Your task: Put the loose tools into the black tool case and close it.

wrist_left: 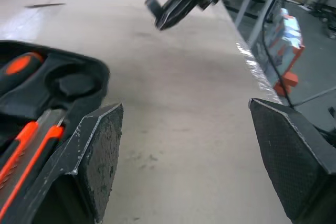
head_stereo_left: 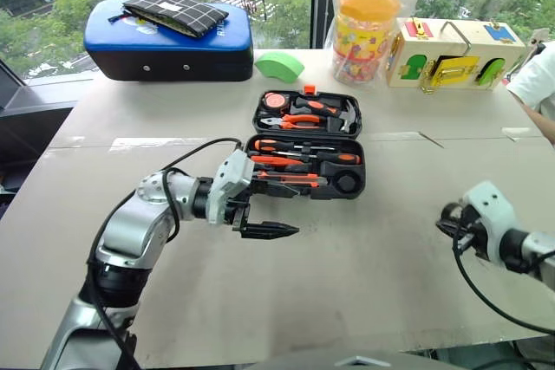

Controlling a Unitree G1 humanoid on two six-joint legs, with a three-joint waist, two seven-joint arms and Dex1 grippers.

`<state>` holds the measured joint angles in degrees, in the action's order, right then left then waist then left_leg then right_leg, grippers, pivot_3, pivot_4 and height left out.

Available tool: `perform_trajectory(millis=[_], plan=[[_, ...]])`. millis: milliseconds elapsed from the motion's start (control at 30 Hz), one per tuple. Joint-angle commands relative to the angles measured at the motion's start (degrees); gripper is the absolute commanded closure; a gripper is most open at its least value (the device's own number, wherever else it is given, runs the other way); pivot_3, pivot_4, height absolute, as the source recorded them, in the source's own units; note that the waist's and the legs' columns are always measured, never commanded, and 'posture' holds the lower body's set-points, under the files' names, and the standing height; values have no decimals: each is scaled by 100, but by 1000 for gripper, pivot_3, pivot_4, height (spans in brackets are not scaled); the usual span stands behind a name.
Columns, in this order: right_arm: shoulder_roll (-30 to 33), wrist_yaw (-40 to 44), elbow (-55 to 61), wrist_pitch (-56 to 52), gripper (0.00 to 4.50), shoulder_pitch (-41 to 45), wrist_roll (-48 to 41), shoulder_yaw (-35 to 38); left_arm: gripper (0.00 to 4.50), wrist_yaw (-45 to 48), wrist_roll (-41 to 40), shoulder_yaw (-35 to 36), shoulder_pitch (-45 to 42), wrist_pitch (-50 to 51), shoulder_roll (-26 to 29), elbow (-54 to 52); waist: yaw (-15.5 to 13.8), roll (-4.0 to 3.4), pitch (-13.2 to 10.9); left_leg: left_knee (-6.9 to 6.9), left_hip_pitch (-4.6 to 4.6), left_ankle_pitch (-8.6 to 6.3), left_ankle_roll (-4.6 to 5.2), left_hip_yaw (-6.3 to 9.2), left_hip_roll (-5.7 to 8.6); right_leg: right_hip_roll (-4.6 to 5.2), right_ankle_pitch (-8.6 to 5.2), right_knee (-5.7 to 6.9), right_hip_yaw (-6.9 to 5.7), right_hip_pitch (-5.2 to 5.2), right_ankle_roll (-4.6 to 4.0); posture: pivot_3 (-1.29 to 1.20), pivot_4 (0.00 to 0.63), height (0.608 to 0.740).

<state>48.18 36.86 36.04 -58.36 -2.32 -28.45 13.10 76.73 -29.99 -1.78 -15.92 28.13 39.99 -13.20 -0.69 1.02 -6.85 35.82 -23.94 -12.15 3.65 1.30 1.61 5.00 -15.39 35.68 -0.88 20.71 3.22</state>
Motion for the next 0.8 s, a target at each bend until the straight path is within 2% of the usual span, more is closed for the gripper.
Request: perform_trajectory(millis=[33,200,333,500,633,800], plan=[[-69,107,139,-241,4481,1377,-354,-621,622,-281,-178,545,503,-95,156,-294,54,-1,0,-13,9,0,0,-2,-1,-1,0,0,4,0,0,0,150,740],[-623,312,-1056,-274,4481,3541,178,-2494,622,-562,-358,1278,1460,-265,219,-588,107,5,-2,-45,15,1,-3,1,-2,1,0,-15,3,3,-2,0,150,740],[-845,819,-2366,215,4481,4642,874,-3707,622,-687,-405,1583,1962,-342,289,-873,86,2,-7,-48,8,1,-4,1,15,18,1,-30,3,2,-5,0,150,740],[-932,1691,-3356,759,4481,5185,1337,-4504,622,-1058,-471,1726,2313,-379,172,-1259,22,-1,-10,-49,5,-10,-18,-1,30,30,3,-36,5,2,-7,0,150,740],[-974,2331,-3502,849,4481,5352,1432,-4809,622,-1328,-505,1823,2746,-412,63,-1562,76,0,-9,-59,9,-14,-25,-3,27,29,4,-34,7,4,-5,0,150,740],[-1120,2710,-3919,1146,4481,5480,1841,-5096,622,-1580,-545,1871,3084,-456,-22,-1822,145,-11,-14,-67,16,-15,-31,-2,20,23,3,-31,7,5,-6,0,150,740]])
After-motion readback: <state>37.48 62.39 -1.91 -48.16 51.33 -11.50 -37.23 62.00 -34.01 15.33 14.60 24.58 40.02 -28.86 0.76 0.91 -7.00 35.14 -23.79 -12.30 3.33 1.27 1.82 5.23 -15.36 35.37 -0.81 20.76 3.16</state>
